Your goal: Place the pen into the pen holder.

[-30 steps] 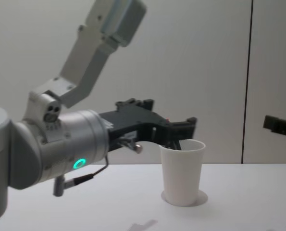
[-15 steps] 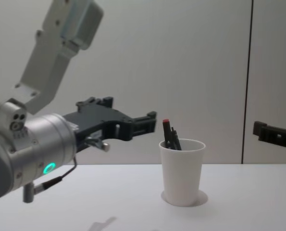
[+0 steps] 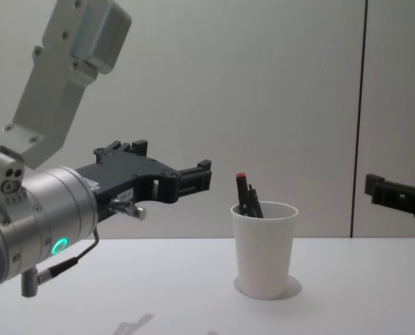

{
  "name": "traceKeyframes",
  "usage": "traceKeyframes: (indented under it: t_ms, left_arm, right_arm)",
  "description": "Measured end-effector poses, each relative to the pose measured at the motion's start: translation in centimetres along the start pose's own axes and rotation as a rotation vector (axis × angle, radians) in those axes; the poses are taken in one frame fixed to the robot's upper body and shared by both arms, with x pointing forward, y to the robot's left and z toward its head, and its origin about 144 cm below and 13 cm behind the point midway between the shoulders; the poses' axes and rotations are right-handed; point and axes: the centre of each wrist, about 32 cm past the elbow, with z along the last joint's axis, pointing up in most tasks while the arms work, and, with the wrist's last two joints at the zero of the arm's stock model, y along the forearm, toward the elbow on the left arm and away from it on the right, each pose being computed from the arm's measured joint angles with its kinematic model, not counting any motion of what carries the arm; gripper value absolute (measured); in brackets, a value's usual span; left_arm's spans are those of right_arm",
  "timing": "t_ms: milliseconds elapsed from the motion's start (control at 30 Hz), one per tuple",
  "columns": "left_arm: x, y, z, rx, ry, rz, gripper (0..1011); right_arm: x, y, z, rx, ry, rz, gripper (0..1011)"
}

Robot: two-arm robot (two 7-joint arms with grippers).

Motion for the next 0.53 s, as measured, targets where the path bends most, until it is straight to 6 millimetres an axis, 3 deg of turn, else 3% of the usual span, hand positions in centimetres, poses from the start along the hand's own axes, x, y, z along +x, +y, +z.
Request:
traceKeyframes:
  t_ms: [533]
  left_arm:
    - [0.01, -0.01, 0.01, 0.000, 0.000, 0.001, 1000]
  right_arm:
    - [0.01, 0.00, 0.02, 0.000, -0.001, -0.001, 1002]
